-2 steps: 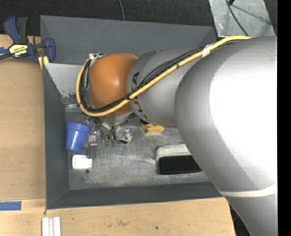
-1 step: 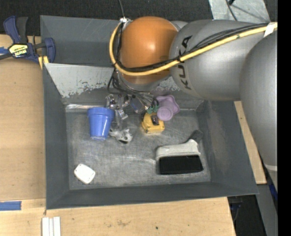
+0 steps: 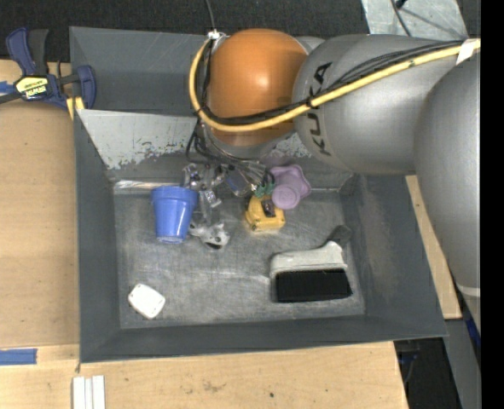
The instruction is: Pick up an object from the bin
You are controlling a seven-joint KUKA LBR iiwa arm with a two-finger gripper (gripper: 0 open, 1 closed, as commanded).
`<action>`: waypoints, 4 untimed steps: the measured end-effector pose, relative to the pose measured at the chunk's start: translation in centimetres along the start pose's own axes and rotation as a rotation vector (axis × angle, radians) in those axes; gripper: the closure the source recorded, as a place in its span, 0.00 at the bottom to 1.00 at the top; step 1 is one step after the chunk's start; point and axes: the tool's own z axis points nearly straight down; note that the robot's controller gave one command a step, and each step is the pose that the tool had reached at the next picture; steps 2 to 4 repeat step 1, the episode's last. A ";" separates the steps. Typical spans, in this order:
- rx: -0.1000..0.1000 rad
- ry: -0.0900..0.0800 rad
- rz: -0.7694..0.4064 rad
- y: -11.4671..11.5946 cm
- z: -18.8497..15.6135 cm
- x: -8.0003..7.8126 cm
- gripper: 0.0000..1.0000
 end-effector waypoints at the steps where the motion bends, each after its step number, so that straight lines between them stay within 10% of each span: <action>1: 0.001 -0.002 -0.025 0.0 -14.2 0.2 1.00; 4: 0.001 -0.002 -0.025 0.0 -14.2 0.2 1.00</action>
Offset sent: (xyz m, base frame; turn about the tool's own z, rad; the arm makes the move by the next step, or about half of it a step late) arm 0.0000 0.0000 0.0000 0.0000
